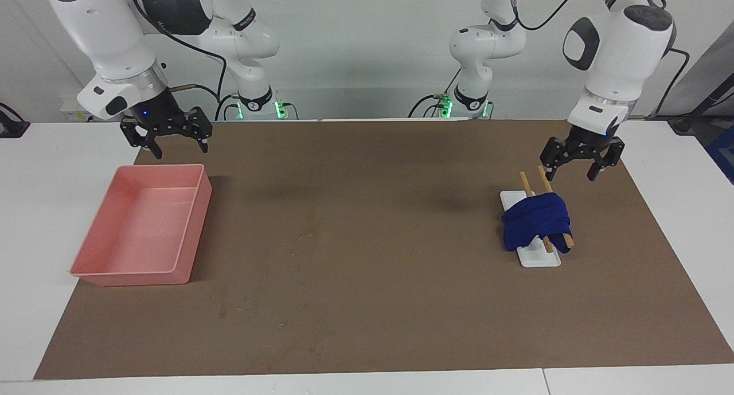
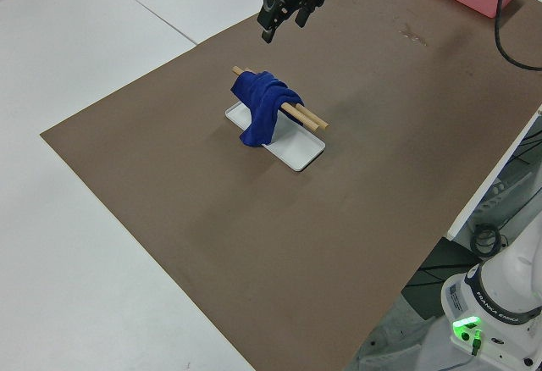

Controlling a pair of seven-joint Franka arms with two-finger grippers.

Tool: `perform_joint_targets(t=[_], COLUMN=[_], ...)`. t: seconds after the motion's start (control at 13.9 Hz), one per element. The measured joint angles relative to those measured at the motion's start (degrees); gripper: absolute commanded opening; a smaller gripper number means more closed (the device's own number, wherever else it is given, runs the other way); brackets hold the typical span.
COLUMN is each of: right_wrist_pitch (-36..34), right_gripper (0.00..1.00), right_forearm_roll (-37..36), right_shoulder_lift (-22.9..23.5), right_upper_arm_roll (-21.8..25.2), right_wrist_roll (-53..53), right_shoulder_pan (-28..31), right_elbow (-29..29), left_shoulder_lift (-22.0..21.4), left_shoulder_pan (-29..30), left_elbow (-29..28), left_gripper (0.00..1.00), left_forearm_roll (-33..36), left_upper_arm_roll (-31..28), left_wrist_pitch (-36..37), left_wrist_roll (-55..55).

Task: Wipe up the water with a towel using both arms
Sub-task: 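Reach the left gripper down onto the blue towel on the tray, then grasp the blue towel with the left gripper and lift it off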

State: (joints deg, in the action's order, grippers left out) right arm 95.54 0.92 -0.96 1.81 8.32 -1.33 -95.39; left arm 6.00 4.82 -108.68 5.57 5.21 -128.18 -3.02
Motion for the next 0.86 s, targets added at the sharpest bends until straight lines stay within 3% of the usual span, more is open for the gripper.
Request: perform_joint_targets(t=[0.22,0.43,0.72,0.86], right_wrist_pitch=[0.0,0.0,0.0,0.0], right_gripper=[1.00,1.00,1.00,1.00], right_forearm_roll=[0.0,0.0,0.0,0.0], right_shoulder_lift=[0.0,0.0,0.0,0.0], right_upper_arm_roll=[0.0,0.0,0.0,0.0], right_wrist_roll=[0.0,0.0,0.0,0.0], right_shoulder_pan=[0.0,0.0,0.0,0.0], right_elbow=[0.0,0.0,0.0,0.0], left_shoulder_lift=[0.9,0.5,0.0,0.0], left_shoulder_pan=[0.2,0.1,0.0,-0.1], left_elbow=[-5.5,-7.1,-7.2,-7.2], left_gripper=[0.81,0.77,0.57,0.38], left_forearm_roll=[2.6,3.3,4.5,4.6], left_upper_arm_roll=[0.1,0.2,0.3,0.5], left_wrist_pitch=[-6.9,-7.3,-7.0,-6.7], left_wrist_roll=[3.8,5.3,6.7,7.4])
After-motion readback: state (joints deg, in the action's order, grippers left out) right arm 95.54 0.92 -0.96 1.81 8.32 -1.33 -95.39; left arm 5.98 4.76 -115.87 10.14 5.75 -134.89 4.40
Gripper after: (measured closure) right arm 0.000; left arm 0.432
